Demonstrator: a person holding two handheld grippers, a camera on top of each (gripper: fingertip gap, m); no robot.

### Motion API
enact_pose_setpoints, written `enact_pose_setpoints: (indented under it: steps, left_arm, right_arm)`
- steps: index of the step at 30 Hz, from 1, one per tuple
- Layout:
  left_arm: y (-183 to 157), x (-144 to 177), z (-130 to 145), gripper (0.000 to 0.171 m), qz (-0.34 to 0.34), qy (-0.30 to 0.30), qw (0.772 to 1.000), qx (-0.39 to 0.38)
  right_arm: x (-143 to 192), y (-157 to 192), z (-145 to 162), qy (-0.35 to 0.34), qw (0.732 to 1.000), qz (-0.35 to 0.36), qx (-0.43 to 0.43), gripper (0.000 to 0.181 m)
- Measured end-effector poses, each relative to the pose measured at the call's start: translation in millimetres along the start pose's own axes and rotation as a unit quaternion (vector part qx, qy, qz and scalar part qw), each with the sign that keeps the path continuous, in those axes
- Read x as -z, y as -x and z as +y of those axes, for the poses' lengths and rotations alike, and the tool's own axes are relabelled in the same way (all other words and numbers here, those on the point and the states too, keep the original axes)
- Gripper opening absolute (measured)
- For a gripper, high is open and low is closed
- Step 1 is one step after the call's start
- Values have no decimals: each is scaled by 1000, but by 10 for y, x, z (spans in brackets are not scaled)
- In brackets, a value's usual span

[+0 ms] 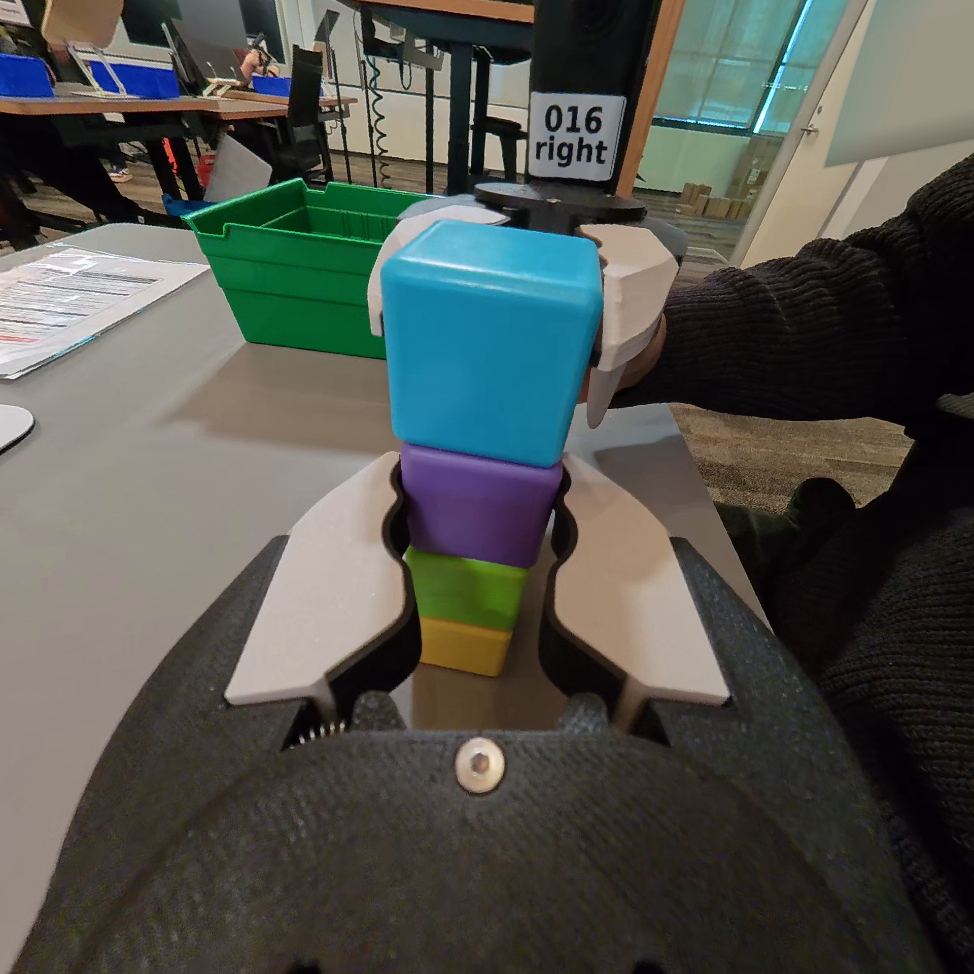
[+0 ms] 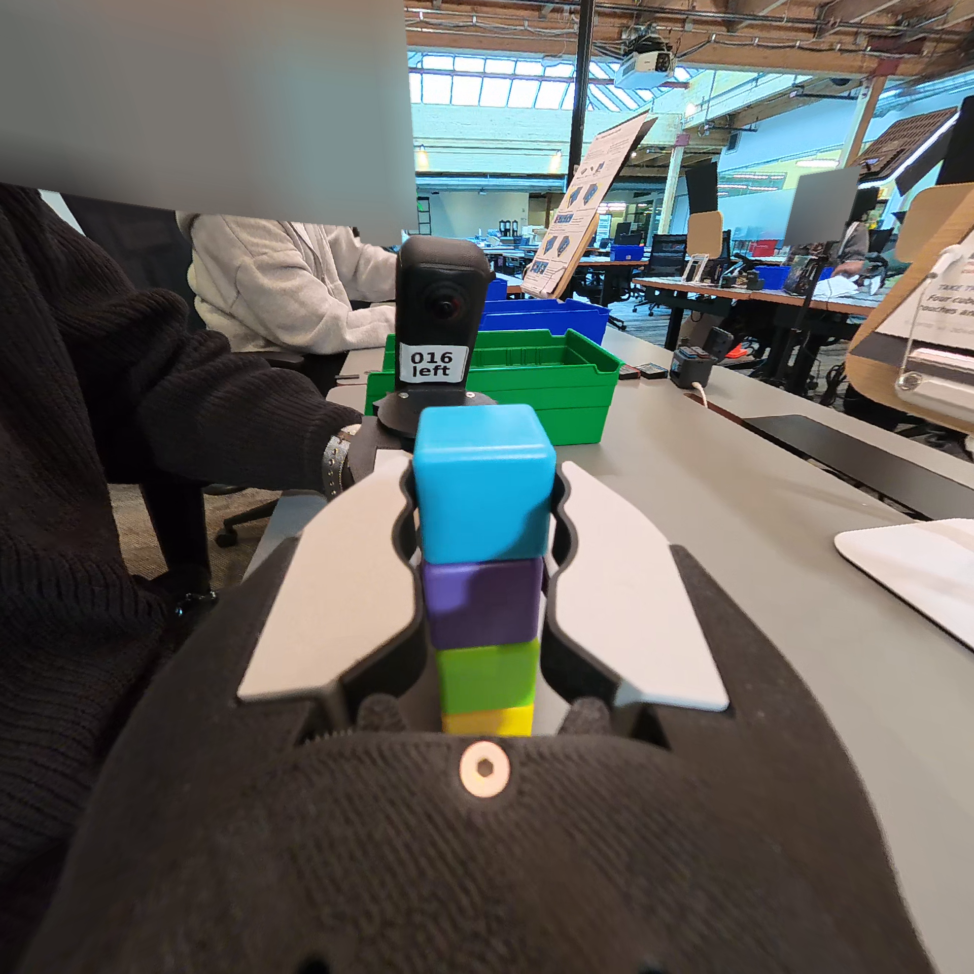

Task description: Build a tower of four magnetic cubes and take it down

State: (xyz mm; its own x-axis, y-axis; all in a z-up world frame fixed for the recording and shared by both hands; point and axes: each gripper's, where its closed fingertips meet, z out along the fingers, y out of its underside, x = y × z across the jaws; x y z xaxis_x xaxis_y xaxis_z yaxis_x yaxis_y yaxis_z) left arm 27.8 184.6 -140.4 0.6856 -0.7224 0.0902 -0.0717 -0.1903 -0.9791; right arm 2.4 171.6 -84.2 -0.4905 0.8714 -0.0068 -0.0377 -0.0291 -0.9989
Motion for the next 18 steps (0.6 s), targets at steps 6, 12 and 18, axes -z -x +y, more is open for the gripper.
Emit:
enact_pose_setpoints:
  steps: [6,12,18]
  left_arm:
    - [22,1,4,51,-8,3,1000,-5]
    - [16,8,14,50,-12,6,1000,-16]
    - [12,6,15,50,-10,4,1000,-10]
  right_arm:
    - [13,-47,-17,2,999,33,31,50]
    - [149,-234,-182,-20,994,93,53,50]
    - [626,-700,-548,17,978,199,62,49]
